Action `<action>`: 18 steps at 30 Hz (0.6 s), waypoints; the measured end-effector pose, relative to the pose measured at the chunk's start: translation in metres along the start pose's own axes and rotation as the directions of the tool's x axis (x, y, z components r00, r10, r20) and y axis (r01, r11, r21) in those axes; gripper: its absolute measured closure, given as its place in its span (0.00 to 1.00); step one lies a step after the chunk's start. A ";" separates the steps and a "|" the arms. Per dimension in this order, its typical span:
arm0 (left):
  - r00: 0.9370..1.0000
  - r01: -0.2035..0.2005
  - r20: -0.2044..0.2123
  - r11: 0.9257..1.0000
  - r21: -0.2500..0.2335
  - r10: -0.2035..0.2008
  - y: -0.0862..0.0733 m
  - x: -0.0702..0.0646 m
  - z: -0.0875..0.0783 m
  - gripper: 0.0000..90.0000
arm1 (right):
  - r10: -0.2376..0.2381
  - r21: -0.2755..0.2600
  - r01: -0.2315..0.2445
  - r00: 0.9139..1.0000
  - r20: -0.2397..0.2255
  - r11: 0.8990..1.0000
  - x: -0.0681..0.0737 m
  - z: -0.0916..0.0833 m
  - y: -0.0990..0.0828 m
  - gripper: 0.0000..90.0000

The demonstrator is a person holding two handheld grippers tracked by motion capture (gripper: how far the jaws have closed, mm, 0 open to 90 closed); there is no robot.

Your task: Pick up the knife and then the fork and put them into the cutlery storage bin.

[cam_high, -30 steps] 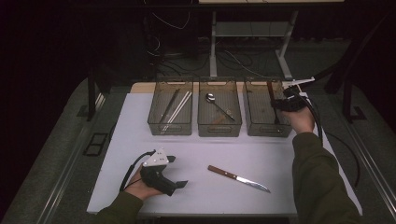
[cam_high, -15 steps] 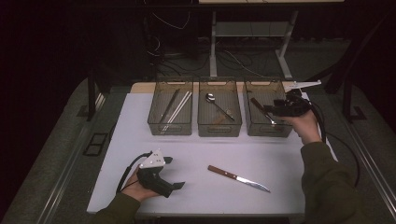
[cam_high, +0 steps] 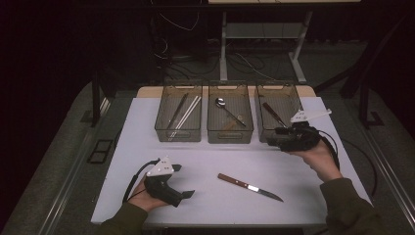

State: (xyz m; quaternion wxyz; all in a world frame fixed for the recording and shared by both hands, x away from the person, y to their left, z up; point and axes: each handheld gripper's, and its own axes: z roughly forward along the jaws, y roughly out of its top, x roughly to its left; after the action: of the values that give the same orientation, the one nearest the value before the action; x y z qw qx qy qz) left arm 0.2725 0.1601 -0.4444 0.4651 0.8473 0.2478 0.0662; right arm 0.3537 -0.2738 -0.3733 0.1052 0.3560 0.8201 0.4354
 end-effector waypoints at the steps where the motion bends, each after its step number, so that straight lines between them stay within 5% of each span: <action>1: 1.000 0.001 0.000 1.000 0.001 -0.001 0.000 0.000 0.000 0.00 | -0.002 0.002 0.002 1.000 -0.010 1.000 0.003 0.001 -0.003 0.44; 12: 1.000 -0.001 0.001 1.000 -0.001 0.001 0.001 0.000 -0.001 0.00 | -0.060 0.034 0.063 0.993 -0.102 0.997 0.040 0.016 -0.026 0.50; 18: 1.000 0.001 0.003 1.000 -0.002 -0.001 0.001 -0.001 0.000 0.00 | -0.086 0.096 0.103 0.983 -0.162 0.990 0.059 0.026 -0.035 0.59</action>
State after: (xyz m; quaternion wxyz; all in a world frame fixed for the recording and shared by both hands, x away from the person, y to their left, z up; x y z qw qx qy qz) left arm 0.2722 0.1597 -0.4435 0.4664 0.8467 0.2477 0.0649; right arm 0.3068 -0.2302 -0.4086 0.0418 0.2860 0.8634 0.4135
